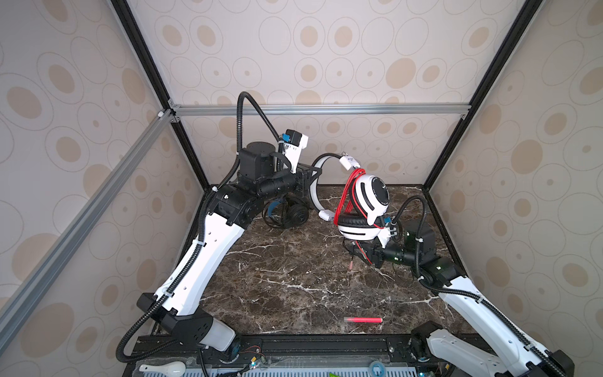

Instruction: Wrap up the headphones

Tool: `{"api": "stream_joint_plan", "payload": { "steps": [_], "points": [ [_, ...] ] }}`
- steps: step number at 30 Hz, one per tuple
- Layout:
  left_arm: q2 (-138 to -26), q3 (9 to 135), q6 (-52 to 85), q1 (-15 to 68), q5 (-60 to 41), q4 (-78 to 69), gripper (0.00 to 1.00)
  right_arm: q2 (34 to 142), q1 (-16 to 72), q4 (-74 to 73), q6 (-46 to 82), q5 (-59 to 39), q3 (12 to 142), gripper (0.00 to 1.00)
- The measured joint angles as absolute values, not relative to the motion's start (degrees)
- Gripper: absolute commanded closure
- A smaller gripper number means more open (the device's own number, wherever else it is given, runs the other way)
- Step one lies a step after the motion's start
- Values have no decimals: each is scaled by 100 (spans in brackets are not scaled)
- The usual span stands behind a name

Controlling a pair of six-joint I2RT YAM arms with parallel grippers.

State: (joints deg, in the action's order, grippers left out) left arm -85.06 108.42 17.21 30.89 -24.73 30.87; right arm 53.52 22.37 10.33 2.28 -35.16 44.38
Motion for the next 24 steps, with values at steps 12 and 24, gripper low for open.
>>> {"api": "stream_joint_plan", "payload": {
  "steps": [12, 24],
  "points": [
    [-8538, 11089, 1712, 3089, -2475, 3232, 100, 5028, 2237, 1236, -21, -1879, 4401, 47],
    [-8608, 11096, 1678, 3089, -2482, 3273, 100, 5240, 2237, 1417, 123, -480, 4412, 44]
  ]
}}
